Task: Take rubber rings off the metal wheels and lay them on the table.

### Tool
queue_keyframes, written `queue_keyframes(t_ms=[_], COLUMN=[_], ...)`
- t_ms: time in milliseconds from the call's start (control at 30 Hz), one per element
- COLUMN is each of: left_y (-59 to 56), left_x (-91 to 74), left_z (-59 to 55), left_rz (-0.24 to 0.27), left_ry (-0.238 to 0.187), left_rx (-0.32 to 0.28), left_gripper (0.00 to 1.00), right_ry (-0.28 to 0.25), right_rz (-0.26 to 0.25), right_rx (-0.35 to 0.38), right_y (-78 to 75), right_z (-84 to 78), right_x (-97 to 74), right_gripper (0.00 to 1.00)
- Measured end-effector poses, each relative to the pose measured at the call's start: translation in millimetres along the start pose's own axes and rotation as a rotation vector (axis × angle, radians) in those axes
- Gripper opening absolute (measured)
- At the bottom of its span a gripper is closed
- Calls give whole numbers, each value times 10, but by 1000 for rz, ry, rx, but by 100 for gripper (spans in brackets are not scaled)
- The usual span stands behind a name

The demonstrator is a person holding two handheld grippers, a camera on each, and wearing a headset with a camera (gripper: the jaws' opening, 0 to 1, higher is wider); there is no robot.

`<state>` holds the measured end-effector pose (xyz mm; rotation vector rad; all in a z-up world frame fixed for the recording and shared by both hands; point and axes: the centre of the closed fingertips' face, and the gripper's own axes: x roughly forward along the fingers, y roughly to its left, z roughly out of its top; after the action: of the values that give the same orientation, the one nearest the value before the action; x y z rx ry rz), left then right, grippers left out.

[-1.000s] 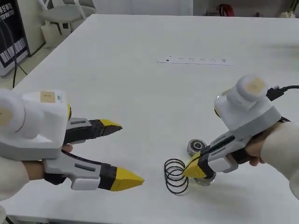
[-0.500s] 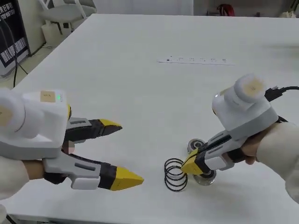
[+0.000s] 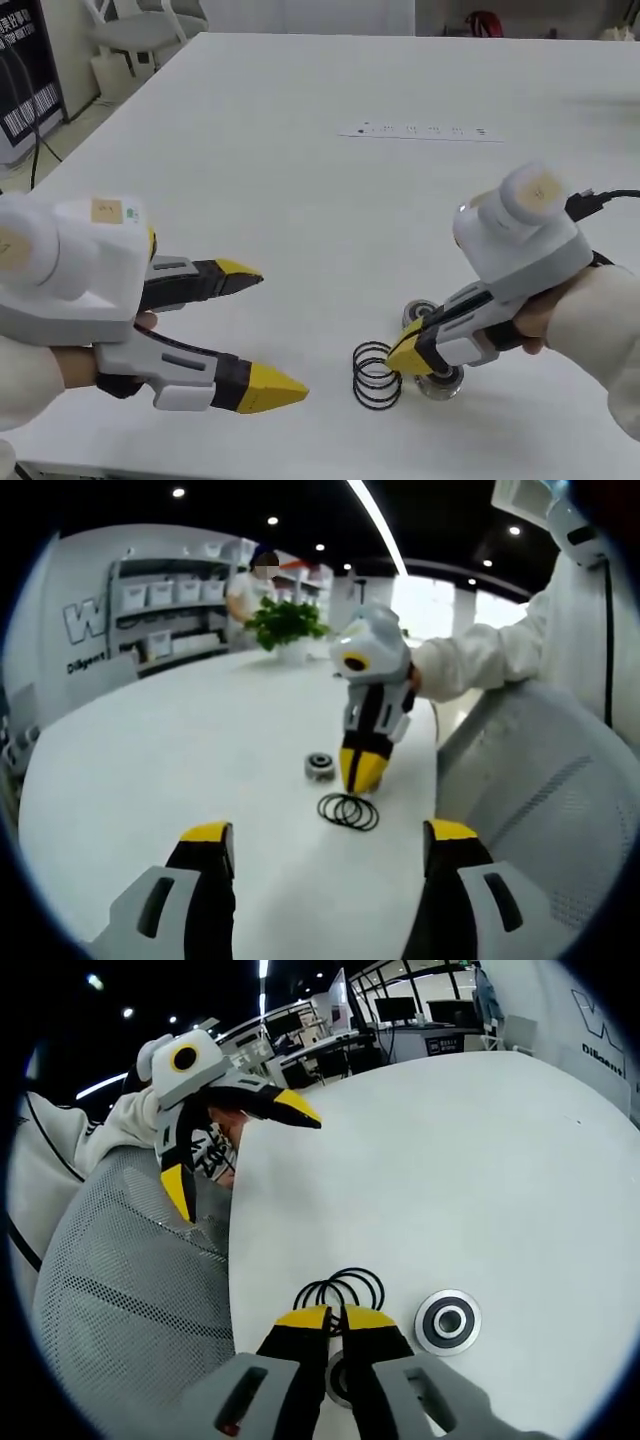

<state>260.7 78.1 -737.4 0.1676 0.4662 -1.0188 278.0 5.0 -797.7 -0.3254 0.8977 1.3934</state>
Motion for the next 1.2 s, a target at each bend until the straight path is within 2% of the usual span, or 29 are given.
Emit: queue_keyframes(t_ms=[200, 533, 933, 1200], left_y=[-5, -20, -15, -8], left_x=[2, 1, -12, -17], left_z=[0, 0, 17, 37], left_rz=[-1, -4, 1, 5], left_ry=[1, 3, -4, -15], left_rx=[0, 2, 1, -1], left_gripper=[78, 79, 80, 83], right_ry=[-15, -78, -200, -284], right_rz=[-9, -48, -112, -156], right_rx=[0, 2, 3, -1], right_y=[-11, -58, -115, -158], right_z=[38, 173, 430, 581], right_x=[-49, -216, -524, -768], right_gripper=[2, 2, 6, 14])
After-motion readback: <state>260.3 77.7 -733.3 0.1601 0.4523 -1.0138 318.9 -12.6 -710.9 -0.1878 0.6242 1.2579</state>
